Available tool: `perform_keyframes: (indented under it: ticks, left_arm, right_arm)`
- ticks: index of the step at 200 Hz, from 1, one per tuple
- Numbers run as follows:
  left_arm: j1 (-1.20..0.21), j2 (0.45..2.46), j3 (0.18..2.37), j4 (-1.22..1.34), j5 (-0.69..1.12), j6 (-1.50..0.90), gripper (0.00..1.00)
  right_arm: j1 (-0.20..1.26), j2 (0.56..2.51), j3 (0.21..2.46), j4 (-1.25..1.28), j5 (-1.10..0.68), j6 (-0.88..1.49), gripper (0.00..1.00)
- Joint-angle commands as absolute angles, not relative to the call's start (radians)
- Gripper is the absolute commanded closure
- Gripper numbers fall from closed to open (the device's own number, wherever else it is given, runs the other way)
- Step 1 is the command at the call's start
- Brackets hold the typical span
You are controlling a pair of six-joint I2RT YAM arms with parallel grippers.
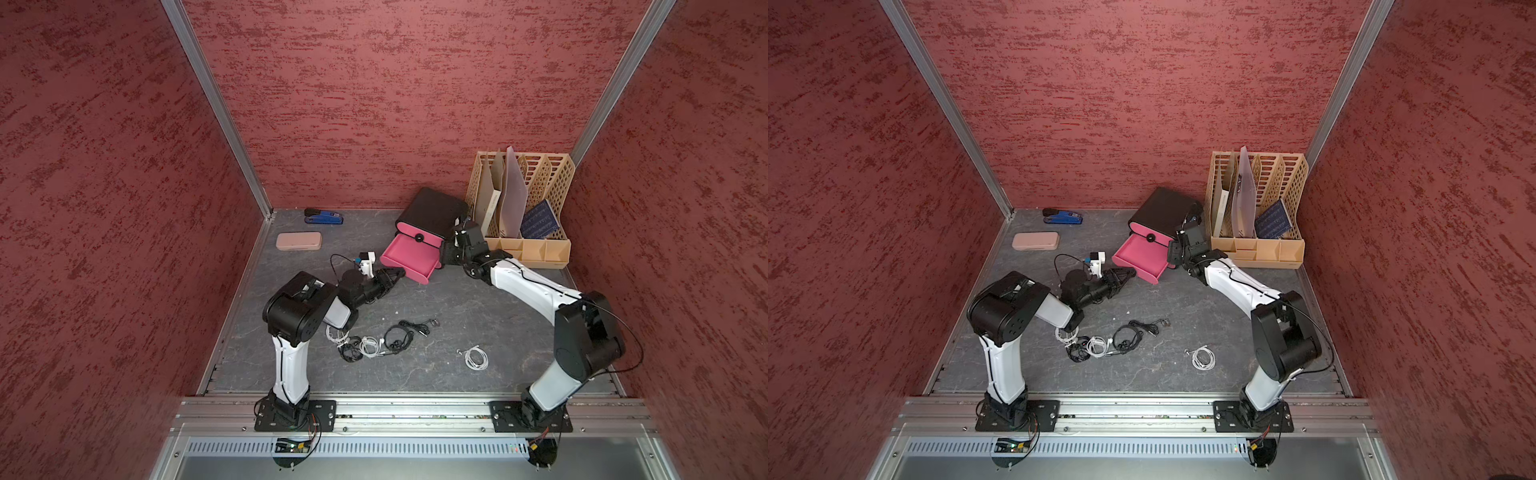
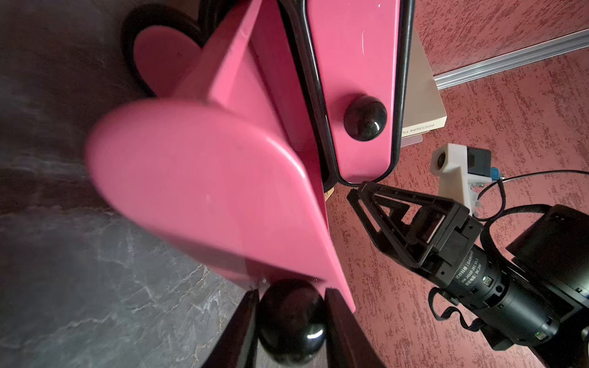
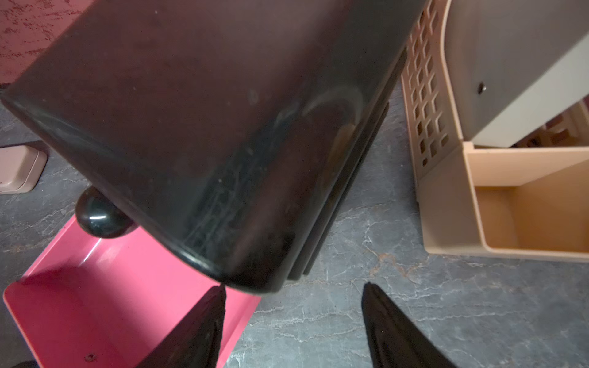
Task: Place the wired earphones into the drawer by color
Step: Open the drawer in the storage box.
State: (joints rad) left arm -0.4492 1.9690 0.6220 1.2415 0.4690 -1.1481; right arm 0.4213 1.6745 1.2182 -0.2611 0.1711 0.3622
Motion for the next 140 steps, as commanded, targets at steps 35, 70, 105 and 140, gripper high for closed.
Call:
perform_keyframes:
  ticks: [35,70,105,140]
  left_arm:
    - [-0.446,1.935,0.576,1.308,0.456,-1.149,0.72]
    - [-0.44,1.93,0.554,1.323,0.454,-1.15,0.71]
    - [-0.428,1.948,0.559,1.324,0.469,-1.157,0.54]
    - [-0.423,1.965,0.563,1.327,0.476,-1.162,0.49]
  right_arm:
    - [0.411,1.693,1.269,-0.253,0.214,0.342,0.28]
    - [0.41,1.691,1.271,-0.258,0.216,0.336,0.28]
    - [0.41,1.686,1.27,-0.259,0.201,0.334,0.28]
    - [0.409,1.667,1.26,-0.261,0.187,0.334,0.28]
